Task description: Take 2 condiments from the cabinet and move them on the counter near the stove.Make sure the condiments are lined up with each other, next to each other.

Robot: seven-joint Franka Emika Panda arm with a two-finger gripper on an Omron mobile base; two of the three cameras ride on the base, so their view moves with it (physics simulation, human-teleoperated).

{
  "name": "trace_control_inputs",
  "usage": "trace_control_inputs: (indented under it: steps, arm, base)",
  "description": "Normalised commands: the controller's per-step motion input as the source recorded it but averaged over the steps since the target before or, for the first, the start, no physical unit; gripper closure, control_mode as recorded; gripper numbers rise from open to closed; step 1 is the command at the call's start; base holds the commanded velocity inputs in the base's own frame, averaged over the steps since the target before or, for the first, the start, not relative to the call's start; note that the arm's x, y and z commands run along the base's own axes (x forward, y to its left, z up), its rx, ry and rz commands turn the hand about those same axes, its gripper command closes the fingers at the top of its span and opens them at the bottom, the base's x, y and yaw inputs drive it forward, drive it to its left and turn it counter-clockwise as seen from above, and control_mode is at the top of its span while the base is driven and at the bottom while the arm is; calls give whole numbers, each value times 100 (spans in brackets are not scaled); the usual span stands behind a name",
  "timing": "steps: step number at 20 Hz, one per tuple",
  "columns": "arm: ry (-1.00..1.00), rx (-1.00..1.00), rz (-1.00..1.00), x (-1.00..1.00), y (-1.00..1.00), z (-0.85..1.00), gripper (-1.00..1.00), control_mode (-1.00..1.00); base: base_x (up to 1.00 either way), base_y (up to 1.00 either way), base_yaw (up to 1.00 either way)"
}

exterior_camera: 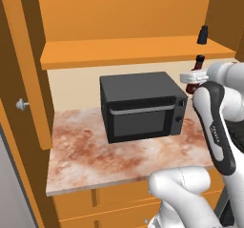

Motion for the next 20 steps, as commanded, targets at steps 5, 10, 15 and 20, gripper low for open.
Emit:
trace_control_inputs:
  steps: [5,10,15,20]
  arm:
    - [0,-1,0,-41,-29,-64,100,-100]
    - [-1,-3,3,-3,-29,-59,100,-100]
    - [-9,0,2,-5,-37,-29,100,-100]
    - [-1,0,1,0,-28,-25,100,-100]
  base:
    - [0,0,0]
    - [0,0,0]
    - [0,0,0]
    - [0,0,0]
